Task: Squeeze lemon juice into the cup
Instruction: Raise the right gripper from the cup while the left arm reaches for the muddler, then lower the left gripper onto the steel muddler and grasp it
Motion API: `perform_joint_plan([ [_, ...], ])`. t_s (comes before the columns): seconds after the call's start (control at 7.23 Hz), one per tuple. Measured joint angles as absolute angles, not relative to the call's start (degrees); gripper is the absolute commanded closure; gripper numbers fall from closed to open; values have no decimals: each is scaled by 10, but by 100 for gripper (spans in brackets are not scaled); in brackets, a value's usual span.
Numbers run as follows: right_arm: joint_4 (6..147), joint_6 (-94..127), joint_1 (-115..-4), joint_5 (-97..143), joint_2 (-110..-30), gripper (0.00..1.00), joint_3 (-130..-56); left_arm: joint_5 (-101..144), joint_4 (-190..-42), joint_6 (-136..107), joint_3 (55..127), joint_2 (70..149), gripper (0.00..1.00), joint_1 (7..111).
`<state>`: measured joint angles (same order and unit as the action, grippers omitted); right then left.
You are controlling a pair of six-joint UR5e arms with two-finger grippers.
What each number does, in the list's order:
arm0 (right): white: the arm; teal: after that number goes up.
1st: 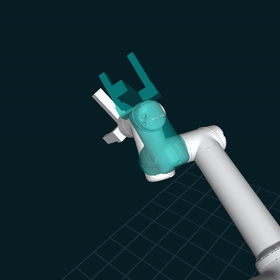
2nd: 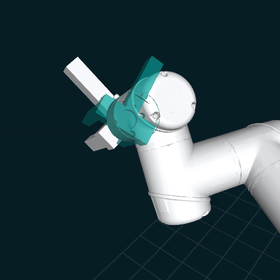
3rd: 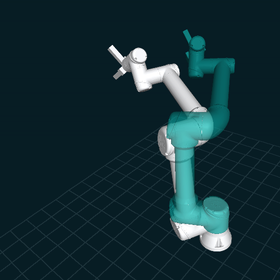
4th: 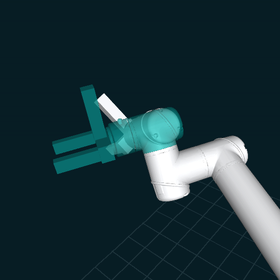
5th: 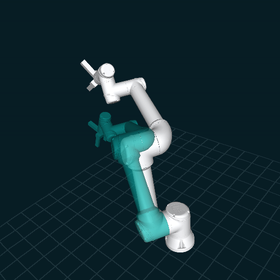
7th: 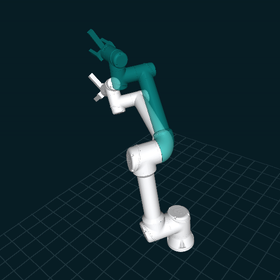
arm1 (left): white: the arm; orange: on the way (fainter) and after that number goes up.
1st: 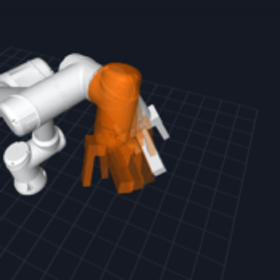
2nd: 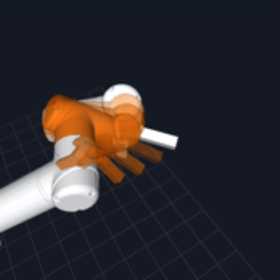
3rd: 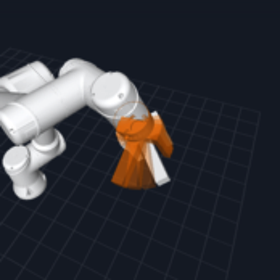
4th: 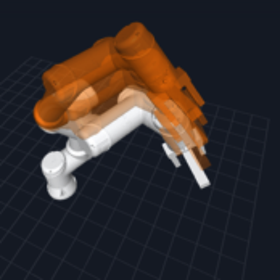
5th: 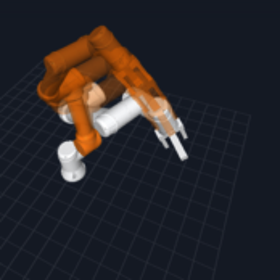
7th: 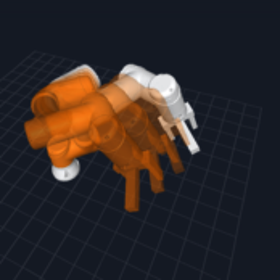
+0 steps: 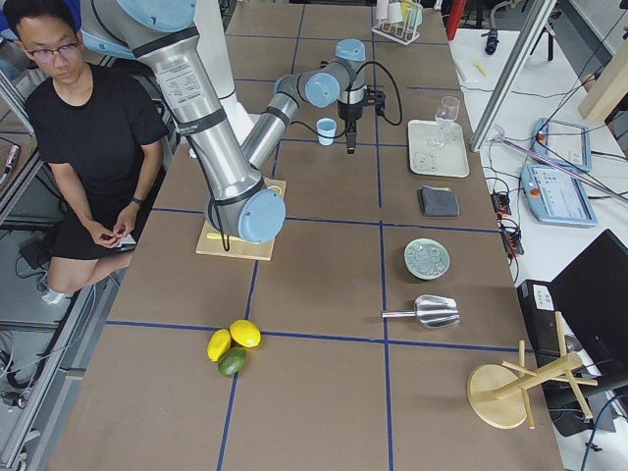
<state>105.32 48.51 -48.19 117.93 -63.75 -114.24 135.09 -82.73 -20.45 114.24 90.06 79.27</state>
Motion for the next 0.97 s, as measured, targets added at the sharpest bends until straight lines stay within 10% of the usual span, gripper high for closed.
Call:
perform_joint_plan([
  [0.42, 1054, 211, -677, 1315, -762, 0, -1137, 1350, -639, -218, 1169, 1003, 0, 709],
  [0.97, 1054, -39, -852, 1402, -872, 0, -1085, 1358, -694, -223, 1022, 1038, 0, 632],
])
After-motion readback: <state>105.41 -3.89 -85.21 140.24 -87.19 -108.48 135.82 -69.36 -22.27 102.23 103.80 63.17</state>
